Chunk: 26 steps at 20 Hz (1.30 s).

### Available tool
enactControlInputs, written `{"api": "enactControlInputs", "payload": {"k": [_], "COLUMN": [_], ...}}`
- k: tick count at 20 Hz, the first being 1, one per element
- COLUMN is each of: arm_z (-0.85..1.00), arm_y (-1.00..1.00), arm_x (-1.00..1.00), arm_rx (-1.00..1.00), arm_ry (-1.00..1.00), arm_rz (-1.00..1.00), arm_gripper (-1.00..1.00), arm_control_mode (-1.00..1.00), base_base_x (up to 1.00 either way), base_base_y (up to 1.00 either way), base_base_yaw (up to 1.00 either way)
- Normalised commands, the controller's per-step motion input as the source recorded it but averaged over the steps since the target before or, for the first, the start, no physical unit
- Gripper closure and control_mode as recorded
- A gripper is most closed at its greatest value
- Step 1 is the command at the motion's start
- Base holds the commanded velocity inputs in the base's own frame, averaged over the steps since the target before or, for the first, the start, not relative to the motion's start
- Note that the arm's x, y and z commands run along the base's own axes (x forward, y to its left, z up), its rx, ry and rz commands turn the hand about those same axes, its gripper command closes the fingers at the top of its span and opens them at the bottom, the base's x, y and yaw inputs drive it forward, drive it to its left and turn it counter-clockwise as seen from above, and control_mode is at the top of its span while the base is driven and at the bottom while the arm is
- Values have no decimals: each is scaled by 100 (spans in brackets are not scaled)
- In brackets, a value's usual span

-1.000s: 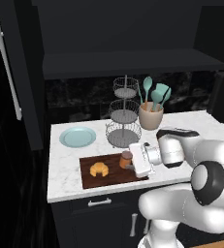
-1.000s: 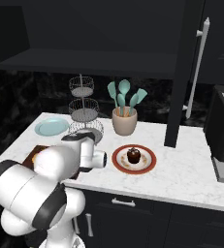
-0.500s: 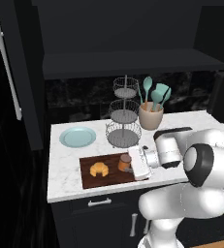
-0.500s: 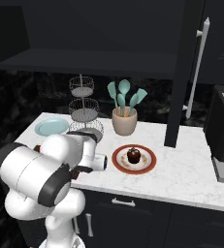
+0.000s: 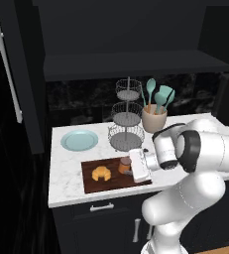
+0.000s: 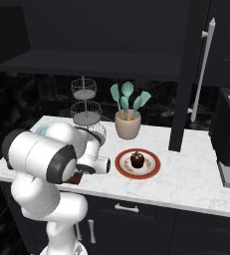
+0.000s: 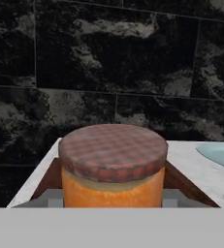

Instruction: From the different types of pastries on the counter, select a croissant and place it on the cutting board. Then retrieve a jar of jam from the cabinet and place it alongside the croissant on the cutting board.

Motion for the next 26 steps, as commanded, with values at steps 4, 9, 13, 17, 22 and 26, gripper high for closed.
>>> {"api": "enactControlInputs", "payload": {"k": [4,9,13,17,22,26], "arm_z": [-24,-21,-5,-3,0,8], "arm_y": [0,0,0,-1,-12,-1], "arm_x": [31,29,23,17,-11,-69], "arm_rx": [0,0,0,0,0,0], "arm_ry": [0,0,0,0,0,0], "arm_rz": [-3,-3,-3,-2,-2,0], "arm_gripper": [100,100,100,-100,-100,-100], "arm_control_mode": [-100,-100,-100,-100,-100,-100], "base_base_x": [0,0,0,0,0,0], "base_base_y": [0,0,0,0,0,0], "base_base_yaw": [0,0,0,0,0,0]}}
